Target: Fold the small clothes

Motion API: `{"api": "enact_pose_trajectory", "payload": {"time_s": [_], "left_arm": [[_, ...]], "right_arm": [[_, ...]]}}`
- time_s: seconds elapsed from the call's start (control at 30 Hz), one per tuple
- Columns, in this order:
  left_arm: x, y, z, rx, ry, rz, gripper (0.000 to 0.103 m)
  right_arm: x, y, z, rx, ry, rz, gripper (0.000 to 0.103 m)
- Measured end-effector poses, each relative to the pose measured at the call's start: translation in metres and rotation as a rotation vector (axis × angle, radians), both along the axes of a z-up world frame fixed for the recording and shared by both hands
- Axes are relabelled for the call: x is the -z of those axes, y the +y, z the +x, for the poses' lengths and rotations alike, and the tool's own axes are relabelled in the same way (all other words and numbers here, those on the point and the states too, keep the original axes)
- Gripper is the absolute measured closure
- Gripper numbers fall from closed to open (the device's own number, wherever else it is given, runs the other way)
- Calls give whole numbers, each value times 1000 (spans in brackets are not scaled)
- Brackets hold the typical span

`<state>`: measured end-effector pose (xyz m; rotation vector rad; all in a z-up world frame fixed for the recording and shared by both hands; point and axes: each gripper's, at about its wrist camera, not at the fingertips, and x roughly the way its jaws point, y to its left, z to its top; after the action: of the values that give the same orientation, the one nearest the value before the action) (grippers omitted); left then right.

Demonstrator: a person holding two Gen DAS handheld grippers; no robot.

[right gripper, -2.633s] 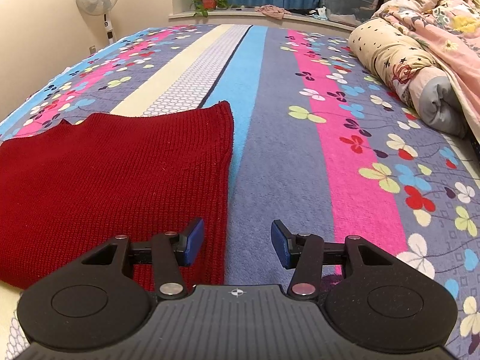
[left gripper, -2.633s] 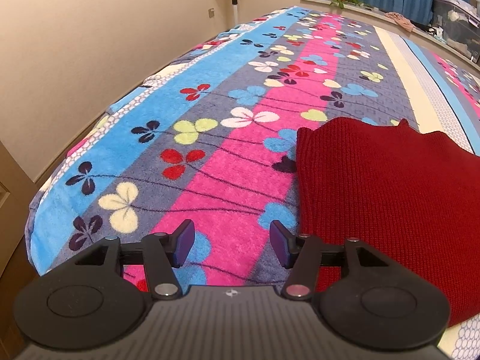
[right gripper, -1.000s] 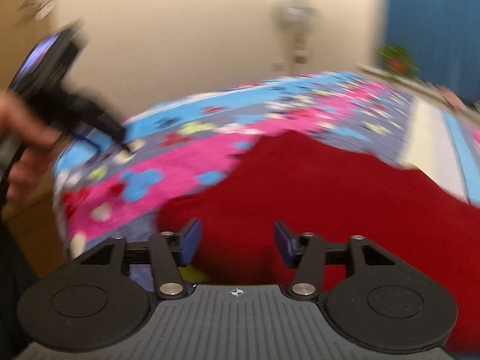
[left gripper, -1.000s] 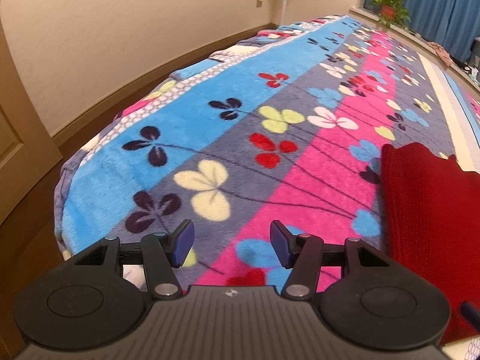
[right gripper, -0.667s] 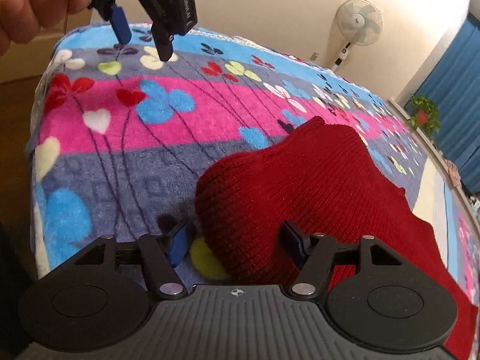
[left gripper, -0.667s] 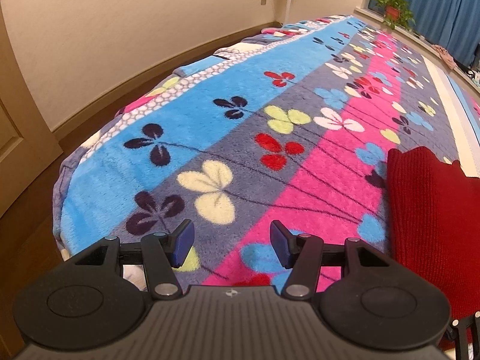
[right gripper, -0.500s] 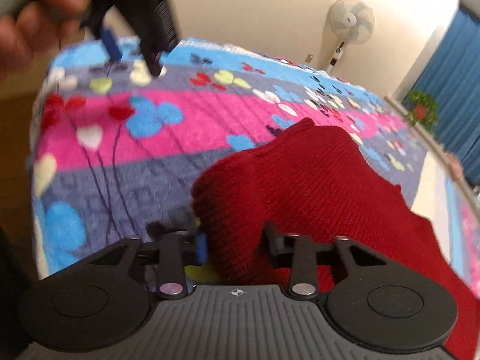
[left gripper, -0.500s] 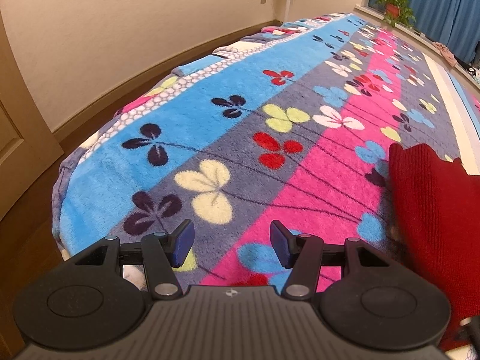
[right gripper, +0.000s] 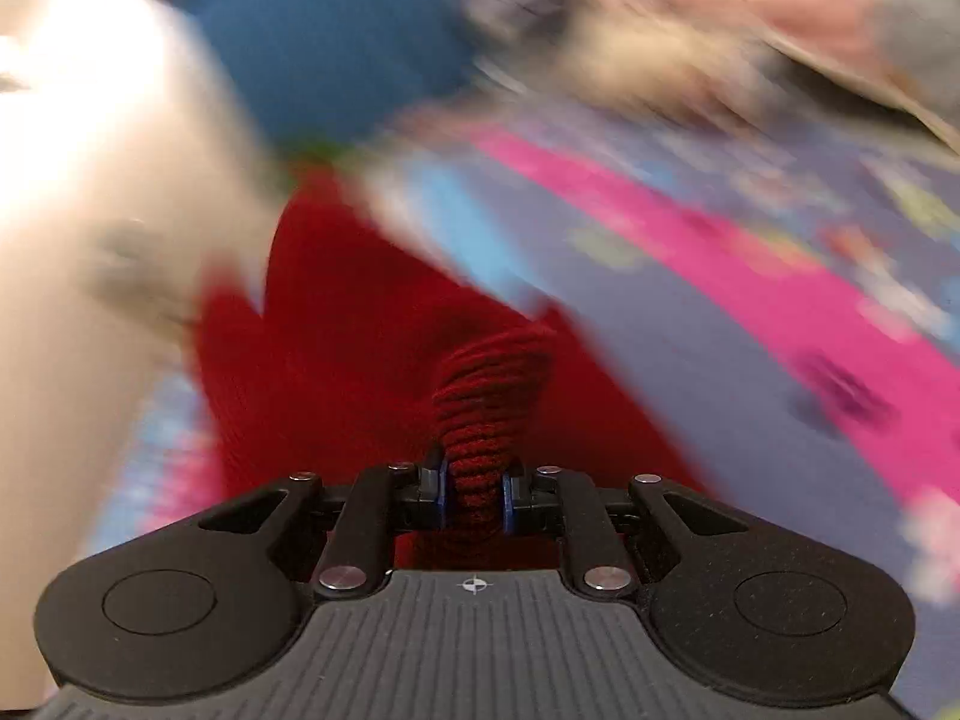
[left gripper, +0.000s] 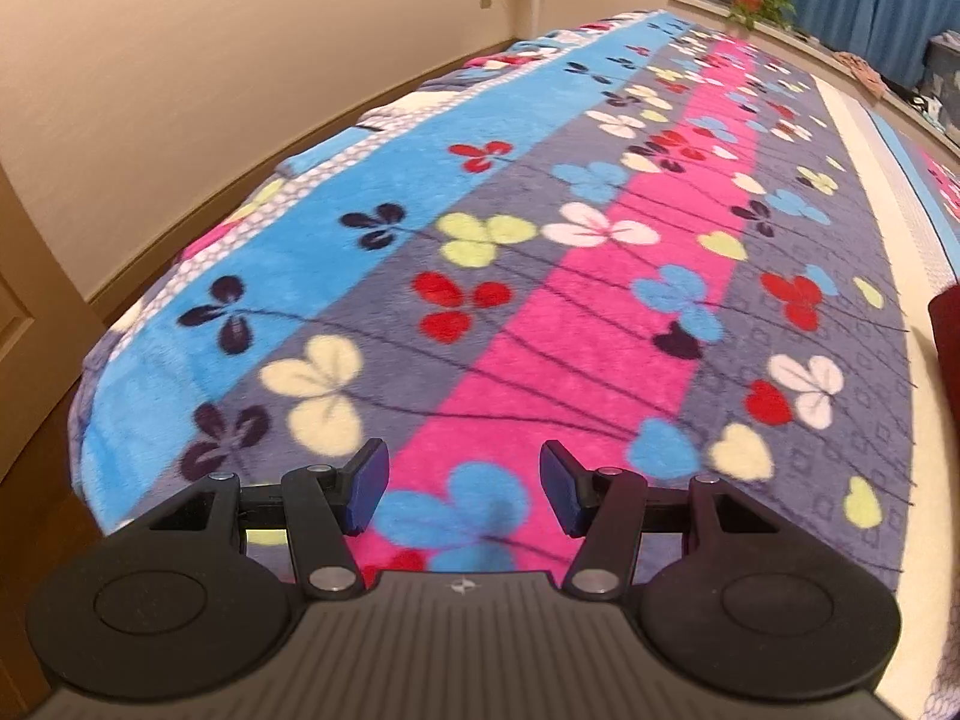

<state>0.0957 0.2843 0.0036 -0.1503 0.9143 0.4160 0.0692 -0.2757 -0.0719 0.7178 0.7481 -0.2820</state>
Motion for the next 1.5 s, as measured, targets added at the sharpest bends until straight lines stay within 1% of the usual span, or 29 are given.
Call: {"api": "enact_pose_trajectory", "payload": {"time_s": [0.03, 0.07, 0.1, 0.13, 0.17, 0.23, 0.3, 0.37, 0.43, 0.47, 0.5, 0.53, 0.57, 0.6, 0.63, 0.67, 0.7, 0.73, 0.8, 0.83, 0.93, 1.0, 1.07, 1.1, 1.17, 1.3, 1.37, 1.47, 1.5], "left_arm": [[0, -5, 3, 8, 1, 1, 42], [0, -12, 5, 18, 1, 2, 42], [0, -18, 8, 29, 1, 3, 42], [-1, -26, 10, 42, -1, 7, 42], [-1, -32, 12, 53, -2, 11, 42], [-1, -44, 16, 75, -6, 20, 42], [-2, -54, 18, 96, -12, 31, 42], [-1, -64, 19, 115, -14, 52, 42], [-2, -73, 19, 129, -26, 79, 42], [-3, -76, 19, 134, -33, 95, 42], [-4, -80, 19, 139, -43, 120, 42], [-5, -85, 17, 145, -53, 149, 42], [-6, -89, 16, 153, -63, 173, 42], [-7, -94, 15, 161, -73, 195, 42], [-7, -99, 14, 172, -79, 219, 41], [-8, -105, 14, 185, -80, 243, 39], [-8, -111, 14, 201, -76, 264, 39], [-8, -116, 14, 218, -73, 279, 38], [-11, -132, 16, 238, -79, 293, 32], [-14, -141, 19, 247, -89, 281, 24], [-21, -173, 32, 268, -117, 200, 17], [-25, -202, 47, 288, -136, 129, 17], [-25, -232, 63, 310, -151, 53, 14], [-25, -244, 70, 320, -156, 21, 13], [-20, -268, 86, 336, -161, -70, 3], [0, -296, 118, 360, -120, -250, 1], [20, -301, 135, 395, -52, -416, 1], [52, -299, 153, 386, 23, -697, 2], [59, -300, 157, 378, 33, -720, 2]], "right_arm": [[13, -16, -3, 34, 56, 78, 85], [16, -30, -9, 66, 57, 125, 80], [10, -37, -12, 82, 38, 115, 69], [-1, -42, -15, 94, 21, 76, 64], [-14, -46, -17, 103, 6, 45, 56], [-37, -48, -19, 116, -23, -20, 55], [-60, -49, -14, 75, -88, -70, 55], [-78, -46, 2, -37, -154, -106, 55], [-93, -32, 19, -201, -211, -166, 55], [-96, -23, 27, -293, -233, -201, 53], [-95, -13, 34, -384, -247, -238, 46], [-93, -4, 41, -467, -253, -277, 42], [-84, 8, 46, -575, -251, -328, 31], [-66, 19, 52, -692, -223, -374, 26], [-47, 28, 55, -761, -161, -404, 27], [-21, 30, 59, -775, -79, -439, 27], [-6, 28, 58, -768, -57, -467, 26], [-4, 30, 56, -778, -51, -498, 26], [-26, 36, 54, -788, -100, -524, 27], [-38, 32, 50, -781, -162, -498, 28], [-46, 18, 51, -732, -182, -455, 28], [-40, 6, 57, -678, -125, -431, 27], [-26, -6, 71, -614, -27, -390, 27], [-17, -11, 78, -593, 9, -359, 22], [-9, -19, 87, -563, 43, -271, 15], [-5, -25, 91, -540, 61, -182, 14], [-3, -28, 94, -531, 69, -144, 14], [1, -33, 101, -514, 77, -98, 13], [3, -34, 100, -513, 77, -89, 12]]}}
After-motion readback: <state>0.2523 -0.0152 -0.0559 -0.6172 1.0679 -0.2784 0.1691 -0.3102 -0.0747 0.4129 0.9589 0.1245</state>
